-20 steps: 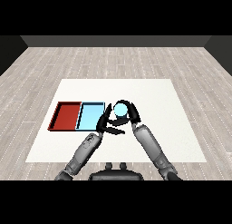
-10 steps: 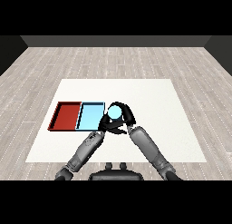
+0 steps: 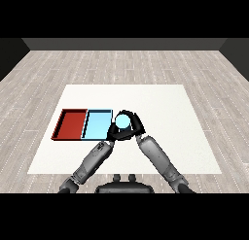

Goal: Pick the blue can and put it in the blue box

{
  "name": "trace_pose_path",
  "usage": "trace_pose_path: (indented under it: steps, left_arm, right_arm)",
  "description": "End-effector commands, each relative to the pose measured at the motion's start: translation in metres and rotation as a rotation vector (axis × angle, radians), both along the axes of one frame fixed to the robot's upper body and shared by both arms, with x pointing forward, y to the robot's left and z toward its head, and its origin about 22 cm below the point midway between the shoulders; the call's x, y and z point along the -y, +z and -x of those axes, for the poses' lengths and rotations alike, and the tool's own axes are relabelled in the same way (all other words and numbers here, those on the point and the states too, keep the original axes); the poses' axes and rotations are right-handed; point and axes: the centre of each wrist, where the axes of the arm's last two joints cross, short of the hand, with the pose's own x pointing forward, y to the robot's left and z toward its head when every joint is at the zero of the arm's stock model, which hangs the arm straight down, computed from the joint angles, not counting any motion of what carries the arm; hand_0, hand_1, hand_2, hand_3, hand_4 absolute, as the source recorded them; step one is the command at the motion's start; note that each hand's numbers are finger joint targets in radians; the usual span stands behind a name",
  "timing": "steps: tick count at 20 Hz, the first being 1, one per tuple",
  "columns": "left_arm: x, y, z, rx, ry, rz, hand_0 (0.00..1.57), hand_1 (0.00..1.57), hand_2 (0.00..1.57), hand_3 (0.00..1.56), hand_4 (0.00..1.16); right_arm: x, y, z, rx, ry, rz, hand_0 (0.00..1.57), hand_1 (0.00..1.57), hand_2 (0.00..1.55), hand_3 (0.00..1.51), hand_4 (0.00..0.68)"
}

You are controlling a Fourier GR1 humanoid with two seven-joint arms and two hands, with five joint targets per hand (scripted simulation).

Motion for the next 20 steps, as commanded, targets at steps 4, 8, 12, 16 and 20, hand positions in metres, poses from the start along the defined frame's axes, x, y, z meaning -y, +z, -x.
trace_pose_path:
  steps: [4,8,12,16,20]
  left_arm:
    - [0.011,-0.003,0.002,0.010,0.062,-0.021,1.57,1.57,1.57,1.49,1.14]
    - [-0.012,0.019,-0.018,0.036,0.093,-0.022,1.57,1.57,1.57,1.49,1.14]
    - [-0.008,-0.003,0.001,0.037,0.122,-0.024,1.57,1.57,1.57,1.48,1.14]
    - [-0.001,-0.002,-0.005,0.049,0.116,-0.021,1.57,1.57,1.57,1.49,1.13]
    - [0.004,-0.013,0.008,0.075,0.131,-0.026,1.57,1.57,1.57,1.49,1.13]
  right_arm:
    - [0.013,-0.005,-0.003,-0.009,-0.013,-0.026,1.50,1.50,1.46,1.38,0.559]
    - [0.005,0.015,-0.012,-0.020,-0.002,-0.058,1.49,1.49,1.45,1.37,0.554]
    - [-0.001,0.007,0.002,-0.031,0.009,-0.101,1.12,1.12,1.09,0.86,0.000]
    - [0.008,-0.004,0.001,-0.048,0.011,-0.055,0.00,0.00,0.00,0.00,0.000]
    - [-0.002,-0.004,-0.004,-0.045,0.011,-0.020,0.00,0.00,0.00,0.00,0.000]
